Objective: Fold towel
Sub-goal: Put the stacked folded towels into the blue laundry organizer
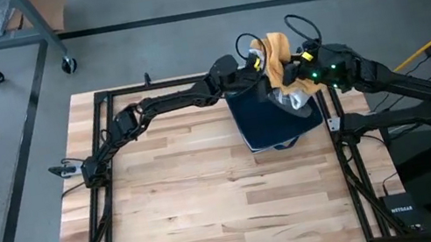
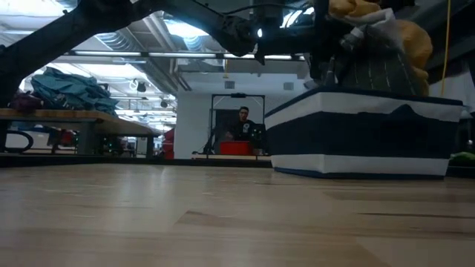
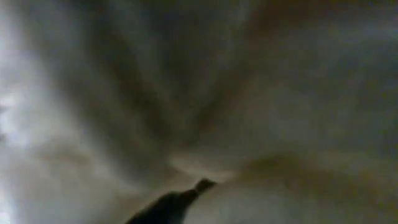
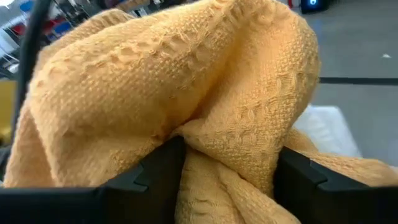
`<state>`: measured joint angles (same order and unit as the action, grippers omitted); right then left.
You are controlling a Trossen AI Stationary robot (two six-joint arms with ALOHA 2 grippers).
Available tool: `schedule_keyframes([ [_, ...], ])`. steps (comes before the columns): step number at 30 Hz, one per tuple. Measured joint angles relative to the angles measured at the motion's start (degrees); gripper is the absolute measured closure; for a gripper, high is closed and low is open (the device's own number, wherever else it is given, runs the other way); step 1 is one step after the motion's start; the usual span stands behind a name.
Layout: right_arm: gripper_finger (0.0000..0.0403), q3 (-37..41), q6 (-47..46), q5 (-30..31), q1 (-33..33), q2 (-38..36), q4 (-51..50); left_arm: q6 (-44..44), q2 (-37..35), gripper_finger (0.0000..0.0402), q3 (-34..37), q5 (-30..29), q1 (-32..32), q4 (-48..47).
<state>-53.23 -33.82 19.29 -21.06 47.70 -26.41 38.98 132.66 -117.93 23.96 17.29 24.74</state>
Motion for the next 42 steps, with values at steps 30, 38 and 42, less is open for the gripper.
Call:
schedule_keyframes([
  [30, 0.0201, 0.57, -3.36, -2.35, 0.09, 5.65, -4.47, 5.83, 0.79, 0.0314, 3.98, 15.59, 2.52, -8.98],
  [38, 0.0201, 0.53, -3.18, -0.47, 0.13, 1.94, -2.94, 3.9, 0.79, 0.0314, 3.91, 13.43, 2.95, -4.84],
  [42, 0.0201, 0.39, -3.16, -0.08, 0.11, 2.04, -2.8, 1.8, 0.87, 0.0314, 3.96, 9.12, 1.52, -0.81],
])
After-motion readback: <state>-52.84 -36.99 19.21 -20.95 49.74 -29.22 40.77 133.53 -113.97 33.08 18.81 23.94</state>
